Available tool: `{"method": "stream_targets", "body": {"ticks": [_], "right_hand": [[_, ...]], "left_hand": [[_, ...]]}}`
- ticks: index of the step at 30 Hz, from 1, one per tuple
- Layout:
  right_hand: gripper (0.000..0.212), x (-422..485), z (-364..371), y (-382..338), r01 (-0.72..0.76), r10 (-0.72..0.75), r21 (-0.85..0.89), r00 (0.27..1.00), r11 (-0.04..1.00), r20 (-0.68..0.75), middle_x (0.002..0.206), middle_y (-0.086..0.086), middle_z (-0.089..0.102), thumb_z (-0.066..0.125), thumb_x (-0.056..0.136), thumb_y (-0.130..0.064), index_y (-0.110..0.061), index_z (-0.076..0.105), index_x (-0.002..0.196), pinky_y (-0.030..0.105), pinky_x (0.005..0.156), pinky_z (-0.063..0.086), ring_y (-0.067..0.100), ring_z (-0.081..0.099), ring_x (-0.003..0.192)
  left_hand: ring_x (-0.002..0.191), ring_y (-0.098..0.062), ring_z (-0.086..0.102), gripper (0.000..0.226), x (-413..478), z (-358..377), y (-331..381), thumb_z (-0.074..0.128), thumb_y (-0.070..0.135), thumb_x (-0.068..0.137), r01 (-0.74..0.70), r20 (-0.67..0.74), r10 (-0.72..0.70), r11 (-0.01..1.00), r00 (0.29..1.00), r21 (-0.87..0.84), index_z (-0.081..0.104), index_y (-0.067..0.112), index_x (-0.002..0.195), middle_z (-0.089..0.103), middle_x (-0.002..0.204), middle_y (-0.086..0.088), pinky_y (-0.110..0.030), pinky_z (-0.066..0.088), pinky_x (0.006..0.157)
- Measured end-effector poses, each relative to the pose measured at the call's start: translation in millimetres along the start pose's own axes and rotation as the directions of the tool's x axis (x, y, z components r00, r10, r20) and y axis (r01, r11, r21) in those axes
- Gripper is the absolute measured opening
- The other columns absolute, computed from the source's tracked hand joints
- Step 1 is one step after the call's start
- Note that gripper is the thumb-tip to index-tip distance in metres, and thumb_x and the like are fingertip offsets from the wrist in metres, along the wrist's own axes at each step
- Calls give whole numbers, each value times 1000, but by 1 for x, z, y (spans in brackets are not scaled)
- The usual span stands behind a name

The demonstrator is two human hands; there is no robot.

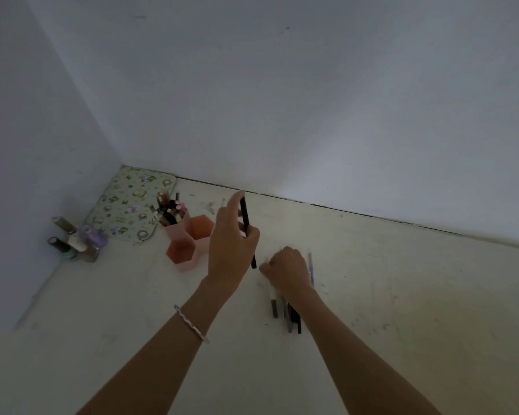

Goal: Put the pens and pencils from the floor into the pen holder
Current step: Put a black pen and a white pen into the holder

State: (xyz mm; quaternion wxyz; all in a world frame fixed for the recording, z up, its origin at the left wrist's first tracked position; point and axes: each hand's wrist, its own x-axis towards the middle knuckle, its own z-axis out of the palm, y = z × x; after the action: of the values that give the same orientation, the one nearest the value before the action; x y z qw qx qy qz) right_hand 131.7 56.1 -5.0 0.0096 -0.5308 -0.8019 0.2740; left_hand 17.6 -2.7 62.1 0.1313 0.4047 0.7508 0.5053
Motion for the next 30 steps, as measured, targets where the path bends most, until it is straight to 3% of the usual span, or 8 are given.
{"method": "stream_targets", "body": {"ticks": [3,7,13,17,22,26,29,30], "right_hand": [[30,7,-29,-24,23,18,346,993,938,-114,55,1,47,57,87,-19,-13,46,60,21,48,37,12,40,50],[15,13,-60,-60,158,11,652,969,742,-248,75,12,65,50,93,-17,-9,52,81,31,58,46,18,54,63],[17,14,-59,-86,224,34,722,946,655,-324,76,11,68,52,96,-21,-10,52,83,27,59,48,13,56,61],[16,13,-54,-82,223,38,720,944,657,-327,76,9,68,54,96,-20,-13,53,82,26,61,49,13,58,63],[16,13,-51,-80,230,57,731,937,643,-344,76,7,69,55,96,-19,-17,55,80,22,60,49,11,58,61],[13,15,-46,-81,240,52,741,936,627,-348,76,5,70,54,96,-19,-14,57,84,19,59,49,7,58,60],[5,16,-44,-83,267,42,757,931,597,-361,76,0,71,53,97,-17,-16,57,95,19,60,50,4,60,60],[6,15,-45,-85,292,29,757,925,585,-379,76,-1,71,52,98,-16,-19,55,102,19,60,51,3,62,61]], "left_hand": [[83,-2,60,64,25,-43,0,63,2,83,-100,-290,77,993,954,-64,41,25,139,59,105,2,-10,52,65],[86,-8,63,63,57,-107,-16,58,4,81,-120,-559,59,990,827,-74,41,25,138,61,106,0,-11,51,65],[94,-21,64,62,59,-116,-39,62,3,87,-44,-455,44,999,889,12,38,23,141,61,114,-10,-31,59,76],[94,-13,62,58,65,-116,-45,61,3,87,-108,-435,123,992,892,60,39,31,132,60,113,-2,-17,56,71],[86,-11,61,56,69,-120,-59,64,1,85,-133,-330,178,979,927,154,42,27,130,61,105,0,-6,50,67],[91,-19,65,35,62,-113,-70,60,11,91,-115,-215,187,944,959,308,54,19,125,66,107,-5,-31,53,80],[114,-33,57,20,54,-109,-81,57,20,93,-144,-194,307,804,932,578,76,12,95,65,120,-9,-42,41,95],[120,-36,52,21,51,-110,-84,57,20,94,-119,-234,316,790,920,601,76,12,97,61,128,-11,-45,38,100]]}}
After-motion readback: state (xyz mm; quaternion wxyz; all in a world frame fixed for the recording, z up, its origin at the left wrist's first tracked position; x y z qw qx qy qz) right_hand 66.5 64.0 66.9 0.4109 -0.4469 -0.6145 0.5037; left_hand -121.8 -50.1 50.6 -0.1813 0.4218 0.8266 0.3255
